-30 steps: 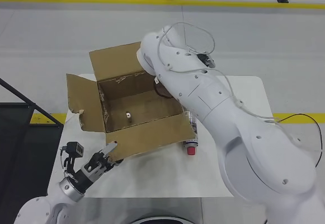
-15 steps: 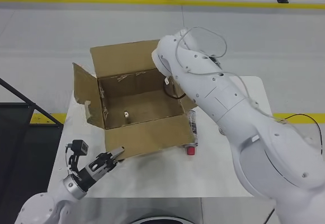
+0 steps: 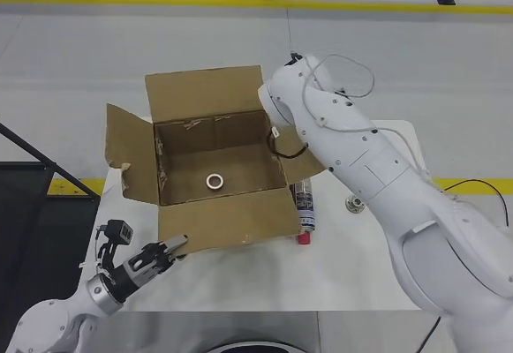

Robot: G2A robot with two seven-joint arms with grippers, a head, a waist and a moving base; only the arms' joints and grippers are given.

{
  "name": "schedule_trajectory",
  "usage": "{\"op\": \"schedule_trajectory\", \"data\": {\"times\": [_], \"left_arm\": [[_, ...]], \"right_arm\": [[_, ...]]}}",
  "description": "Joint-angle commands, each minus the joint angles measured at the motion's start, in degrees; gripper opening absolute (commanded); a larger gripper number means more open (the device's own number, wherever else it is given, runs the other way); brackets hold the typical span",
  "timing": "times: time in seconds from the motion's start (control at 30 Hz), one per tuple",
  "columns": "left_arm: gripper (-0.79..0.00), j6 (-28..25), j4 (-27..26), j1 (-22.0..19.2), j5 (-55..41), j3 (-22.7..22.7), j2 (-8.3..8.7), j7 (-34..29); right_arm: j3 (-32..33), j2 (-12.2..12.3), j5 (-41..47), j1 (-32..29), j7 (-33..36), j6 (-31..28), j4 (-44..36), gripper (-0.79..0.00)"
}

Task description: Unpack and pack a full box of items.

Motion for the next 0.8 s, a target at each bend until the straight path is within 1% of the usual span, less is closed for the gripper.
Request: {"op": "schedule_trajectory", "data": {"times": [0.0, 0.2, 0.4, 0.57, 0.77], "left_arm": [[-0.785, 0.07, 0.53, -0.08, -0.85, -0.76, 0.17, -1.21], [-0.785, 0.04, 2.01, -0.16, -2.49, -3.24, 0.71, -4.85], [-0.785, -0.47, 2.79, 0.19, -3.95, -6.00, 1.30, -9.34], [-0.785, -0.85, 3.62, 0.14, -4.23, -7.79, 1.81, -12.72], [-0.785, -0.55, 5.50, -0.56, -5.08, -8.51, 2.32, -15.33]], "right_arm": [[1.10, 1.12, -0.99, -1.08, 0.00, 0.00, -2.34, 0.000], [4.14, 4.15, -4.07, -4.74, 0.00, 0.00, -9.10, 0.000], [6.68, 6.69, -5.45, -8.35, 0.00, -0.01, -14.45, 0.000], [7.61, 8.48, -3.03, -10.84, 0.00, -0.01, -18.12, 0.000], [7.06, 10.84, 2.82, -12.16, 0.00, -0.01, -22.53, 0.000]]}}
